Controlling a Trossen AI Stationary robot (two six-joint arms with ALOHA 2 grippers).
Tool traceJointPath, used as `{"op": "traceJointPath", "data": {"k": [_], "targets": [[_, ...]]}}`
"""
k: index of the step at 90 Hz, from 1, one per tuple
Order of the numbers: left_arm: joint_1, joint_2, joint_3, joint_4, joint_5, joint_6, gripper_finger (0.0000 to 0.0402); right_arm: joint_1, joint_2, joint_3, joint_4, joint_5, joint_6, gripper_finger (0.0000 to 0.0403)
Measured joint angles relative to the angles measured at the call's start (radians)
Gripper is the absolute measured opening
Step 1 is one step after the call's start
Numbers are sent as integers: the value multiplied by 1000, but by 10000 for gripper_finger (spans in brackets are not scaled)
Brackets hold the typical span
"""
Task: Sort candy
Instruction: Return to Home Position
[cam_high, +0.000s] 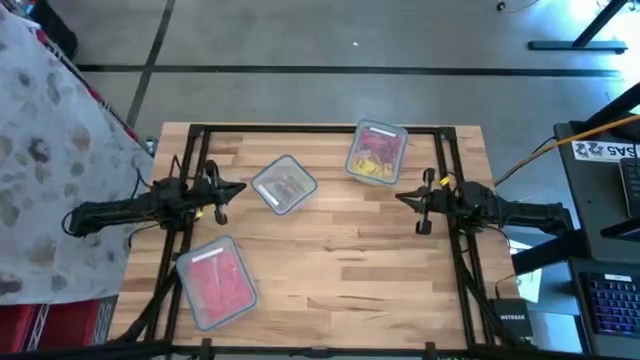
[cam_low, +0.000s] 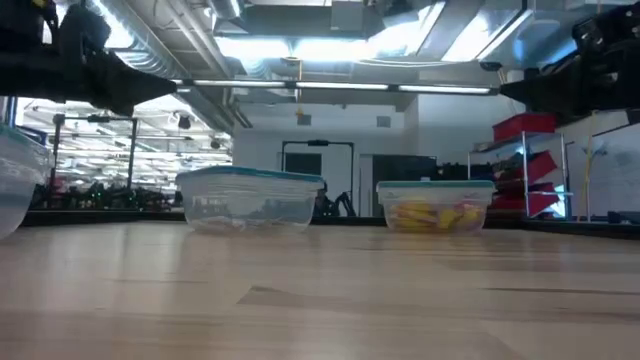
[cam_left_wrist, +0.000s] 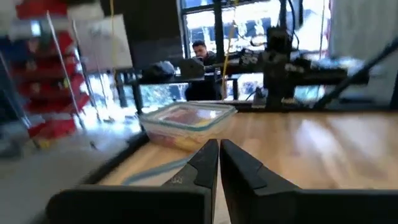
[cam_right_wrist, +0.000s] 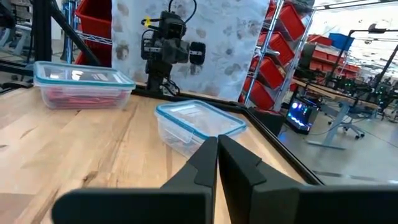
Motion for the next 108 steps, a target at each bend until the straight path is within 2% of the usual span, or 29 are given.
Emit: {"op": "traceJointPath", "data": {"k": [10,44,108], "targets": [[2,0,0,-13,0,44,0,0,0,0,0,0,0,0],[1,2,0,-15,0,-74,0,0,0,0,0,-2,0,0],[1,2,0,-16,1,-77,0,0,0,0,0,-1,0,0]]}}
